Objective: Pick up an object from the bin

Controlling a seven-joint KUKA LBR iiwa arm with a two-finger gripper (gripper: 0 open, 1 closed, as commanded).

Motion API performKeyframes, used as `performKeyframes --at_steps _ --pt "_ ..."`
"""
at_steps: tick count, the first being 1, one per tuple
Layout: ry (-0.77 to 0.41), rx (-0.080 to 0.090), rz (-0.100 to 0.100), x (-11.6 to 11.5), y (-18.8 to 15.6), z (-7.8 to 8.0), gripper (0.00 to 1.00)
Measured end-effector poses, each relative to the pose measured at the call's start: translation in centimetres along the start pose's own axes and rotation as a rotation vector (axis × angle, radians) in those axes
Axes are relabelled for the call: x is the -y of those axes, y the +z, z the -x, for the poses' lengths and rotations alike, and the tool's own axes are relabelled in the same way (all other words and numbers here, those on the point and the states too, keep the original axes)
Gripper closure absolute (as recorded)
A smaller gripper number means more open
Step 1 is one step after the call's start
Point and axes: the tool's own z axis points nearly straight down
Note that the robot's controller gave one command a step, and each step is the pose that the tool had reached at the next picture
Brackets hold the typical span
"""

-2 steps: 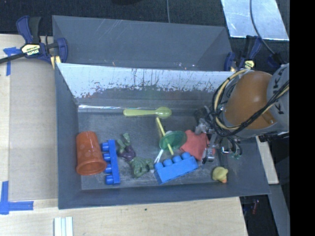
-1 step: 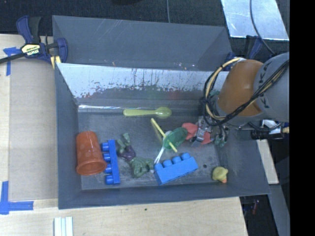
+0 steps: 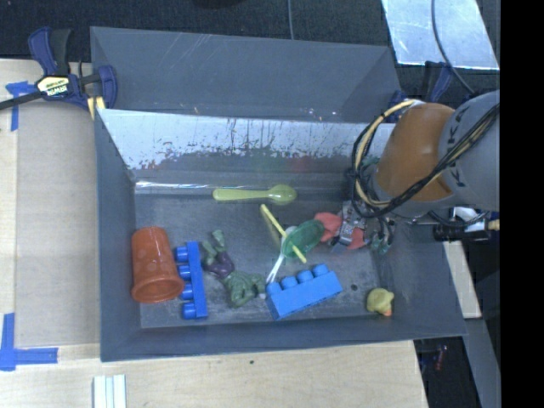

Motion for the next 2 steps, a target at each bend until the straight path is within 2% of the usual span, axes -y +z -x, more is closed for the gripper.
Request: performKeyframes --at_steps 1,2 --pt "-0.040 -0.006 -0.002 0.1 -6.6 -0.7 1.00" --pt "-0.033 -0.005 -0.001 0.7 -9.6 0.1 1.00"
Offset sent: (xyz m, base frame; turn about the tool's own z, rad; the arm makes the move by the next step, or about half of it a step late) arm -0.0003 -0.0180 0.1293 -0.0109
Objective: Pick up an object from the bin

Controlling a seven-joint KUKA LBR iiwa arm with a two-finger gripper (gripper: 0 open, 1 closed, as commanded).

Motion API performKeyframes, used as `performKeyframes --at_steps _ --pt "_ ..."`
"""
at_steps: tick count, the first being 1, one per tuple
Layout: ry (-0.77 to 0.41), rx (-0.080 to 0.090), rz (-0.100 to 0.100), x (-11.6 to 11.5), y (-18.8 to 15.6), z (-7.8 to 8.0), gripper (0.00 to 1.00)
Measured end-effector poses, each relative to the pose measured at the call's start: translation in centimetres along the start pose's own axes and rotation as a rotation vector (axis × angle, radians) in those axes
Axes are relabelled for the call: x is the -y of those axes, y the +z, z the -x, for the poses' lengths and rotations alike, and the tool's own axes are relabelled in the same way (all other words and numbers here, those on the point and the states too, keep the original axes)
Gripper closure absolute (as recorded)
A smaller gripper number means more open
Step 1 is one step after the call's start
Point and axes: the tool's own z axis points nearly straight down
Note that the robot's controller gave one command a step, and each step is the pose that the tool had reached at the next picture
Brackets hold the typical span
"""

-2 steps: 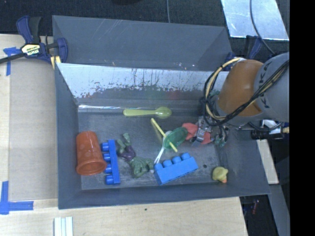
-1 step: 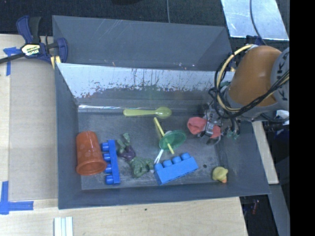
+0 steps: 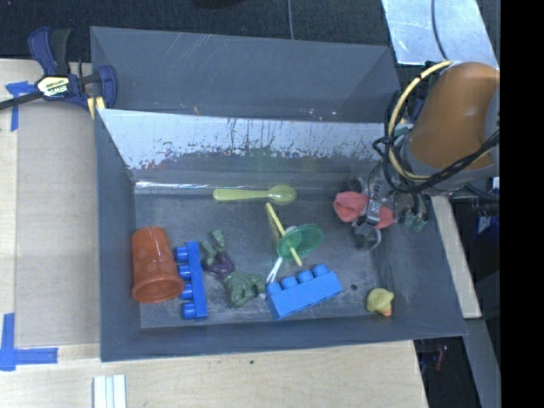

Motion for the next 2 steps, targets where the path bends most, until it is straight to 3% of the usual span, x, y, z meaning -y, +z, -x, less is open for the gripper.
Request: performKeyframes --at_steps 1,2 --pt "-0.083 0.011 0.001 0.6 -2.3 1.4 1.00" --pt "-0.070 0.000 -0.001 1.0 -6.5 0.1 1.00"
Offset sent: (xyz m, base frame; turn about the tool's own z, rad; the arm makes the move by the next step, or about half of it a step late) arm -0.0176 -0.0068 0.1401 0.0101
